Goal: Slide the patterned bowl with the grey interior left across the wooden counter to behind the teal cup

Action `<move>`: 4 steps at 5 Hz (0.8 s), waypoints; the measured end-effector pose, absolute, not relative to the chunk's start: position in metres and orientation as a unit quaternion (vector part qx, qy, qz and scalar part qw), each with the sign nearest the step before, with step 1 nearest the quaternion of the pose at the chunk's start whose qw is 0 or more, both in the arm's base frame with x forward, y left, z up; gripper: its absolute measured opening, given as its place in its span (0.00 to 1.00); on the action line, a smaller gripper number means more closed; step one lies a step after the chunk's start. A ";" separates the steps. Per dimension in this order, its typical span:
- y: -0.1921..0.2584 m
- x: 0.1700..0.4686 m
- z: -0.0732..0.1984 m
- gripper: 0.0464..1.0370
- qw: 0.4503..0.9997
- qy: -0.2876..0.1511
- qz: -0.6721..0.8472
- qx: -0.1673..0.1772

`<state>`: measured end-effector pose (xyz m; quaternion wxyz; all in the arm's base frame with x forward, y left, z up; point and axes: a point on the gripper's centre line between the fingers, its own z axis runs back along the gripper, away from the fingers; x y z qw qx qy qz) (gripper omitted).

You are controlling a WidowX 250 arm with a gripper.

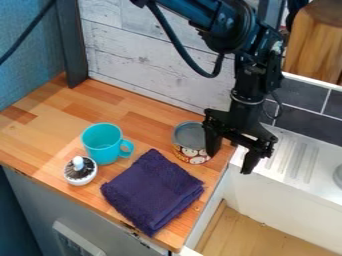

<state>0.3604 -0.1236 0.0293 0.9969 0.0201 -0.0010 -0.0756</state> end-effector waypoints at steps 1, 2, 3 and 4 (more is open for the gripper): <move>-0.120 0.360 0.016 0.96 0.997 0.008 -0.076 0.032; -0.115 0.363 0.015 0.96 0.996 0.000 -0.078 0.050; -0.100 0.370 0.015 0.96 0.996 -0.009 -0.063 0.063; -0.063 0.374 0.012 0.96 0.997 -0.004 -0.025 0.074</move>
